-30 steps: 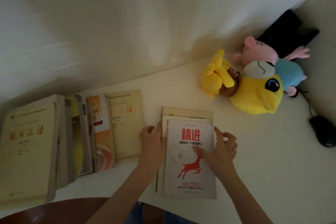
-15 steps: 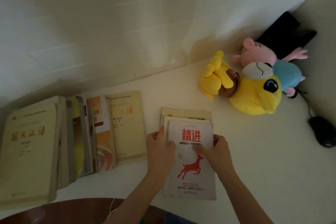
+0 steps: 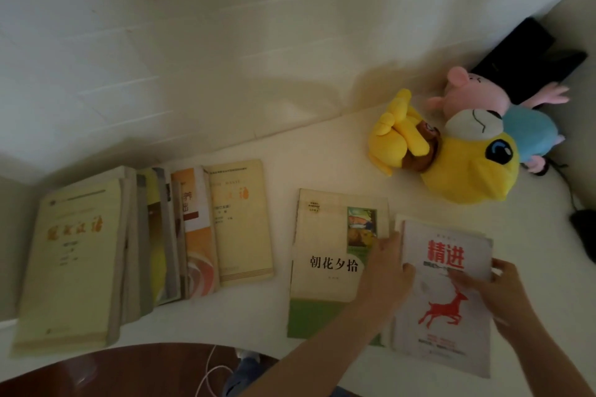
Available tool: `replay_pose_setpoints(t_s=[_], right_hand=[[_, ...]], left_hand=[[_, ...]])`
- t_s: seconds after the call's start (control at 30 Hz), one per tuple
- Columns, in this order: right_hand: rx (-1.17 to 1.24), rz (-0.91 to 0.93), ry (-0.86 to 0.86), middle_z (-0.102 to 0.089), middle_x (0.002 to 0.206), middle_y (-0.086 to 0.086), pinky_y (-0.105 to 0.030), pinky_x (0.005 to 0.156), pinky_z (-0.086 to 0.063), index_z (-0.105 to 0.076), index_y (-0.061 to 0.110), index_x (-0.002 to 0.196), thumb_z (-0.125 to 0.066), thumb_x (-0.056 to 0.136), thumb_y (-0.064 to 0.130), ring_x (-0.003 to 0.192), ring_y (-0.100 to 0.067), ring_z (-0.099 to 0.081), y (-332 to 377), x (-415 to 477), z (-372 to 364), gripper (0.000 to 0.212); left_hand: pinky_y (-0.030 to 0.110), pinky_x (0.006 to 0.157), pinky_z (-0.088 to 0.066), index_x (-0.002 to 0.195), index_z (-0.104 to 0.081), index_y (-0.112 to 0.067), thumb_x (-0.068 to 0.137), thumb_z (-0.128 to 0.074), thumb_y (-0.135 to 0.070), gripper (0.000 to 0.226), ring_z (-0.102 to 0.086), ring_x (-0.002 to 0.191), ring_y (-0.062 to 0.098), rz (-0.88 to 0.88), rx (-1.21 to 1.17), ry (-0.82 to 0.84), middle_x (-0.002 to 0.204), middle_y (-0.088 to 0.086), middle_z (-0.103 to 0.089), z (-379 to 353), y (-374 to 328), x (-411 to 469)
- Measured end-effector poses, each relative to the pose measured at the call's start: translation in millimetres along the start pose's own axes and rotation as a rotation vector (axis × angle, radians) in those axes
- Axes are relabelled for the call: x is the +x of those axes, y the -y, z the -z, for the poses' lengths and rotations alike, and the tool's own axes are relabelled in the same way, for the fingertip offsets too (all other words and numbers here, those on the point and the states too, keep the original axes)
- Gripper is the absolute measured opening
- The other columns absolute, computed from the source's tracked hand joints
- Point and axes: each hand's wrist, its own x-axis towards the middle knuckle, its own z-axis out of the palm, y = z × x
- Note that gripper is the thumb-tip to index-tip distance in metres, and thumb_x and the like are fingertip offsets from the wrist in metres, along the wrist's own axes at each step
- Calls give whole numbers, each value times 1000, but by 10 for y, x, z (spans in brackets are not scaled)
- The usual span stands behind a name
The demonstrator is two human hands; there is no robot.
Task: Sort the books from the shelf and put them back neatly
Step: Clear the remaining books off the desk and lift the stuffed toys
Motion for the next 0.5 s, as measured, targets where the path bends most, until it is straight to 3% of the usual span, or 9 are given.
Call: replay_pose_setpoints(t_s=[0.1,0.2,0.27,0.33,0.4,0.5], right_hand=[[-77,-31,-50,-63,111,-30,-58,75,-55,-49,-6,122,-85,64,7,81,-34,-67,-19,89,149,69],[-184,-60,-94,-55,123,-29,-61,85,-50,-44,0,128,-84,69,12,98,-39,-62,-36,103,112,72],[-362,8,-196,-34,140,-27,-55,108,-31,-39,4,135,-84,69,12,126,-42,-38,63,-19,13,81],[-377,177,-298,-19,145,-25,-54,114,-14,-35,6,140,-80,71,5,133,-41,-20,228,-241,-150,82],[-300,374,-250,-24,142,-22,-55,112,-24,-40,7,137,-74,78,2,127,-39,-30,409,-521,-401,68],[-101,478,124,-47,128,0,-33,95,-43,-44,16,132,-65,86,6,111,-18,-50,710,-980,-935,52]], left_hand=[[24,103,-37,146,-34,-21,99,-44,-11,49,-44,127,15,-41,-25,33,141,2,-41,6,-6,-47],[30,108,-38,141,-42,-23,99,-45,-10,44,-44,125,8,-32,-88,-59,140,-1,-44,252,100,-104],[29,105,-43,134,-50,-24,98,-46,-7,40,-48,117,5,-39,-133,-162,133,-4,-50,522,226,-154],[25,105,-41,130,-52,-27,97,-48,-7,39,-48,118,4,-53,-64,-294,131,-9,-51,849,395,-237],[25,104,-41,126,-54,-29,96,-49,-5,39,-50,118,6,-26,-40,-427,129,-9,-53,1181,602,-332],[29,103,-41,121,-53,-33,95,-50,-4,39,-49,120,12,39,-51,-537,129,-8,-51,1607,845,-521]])
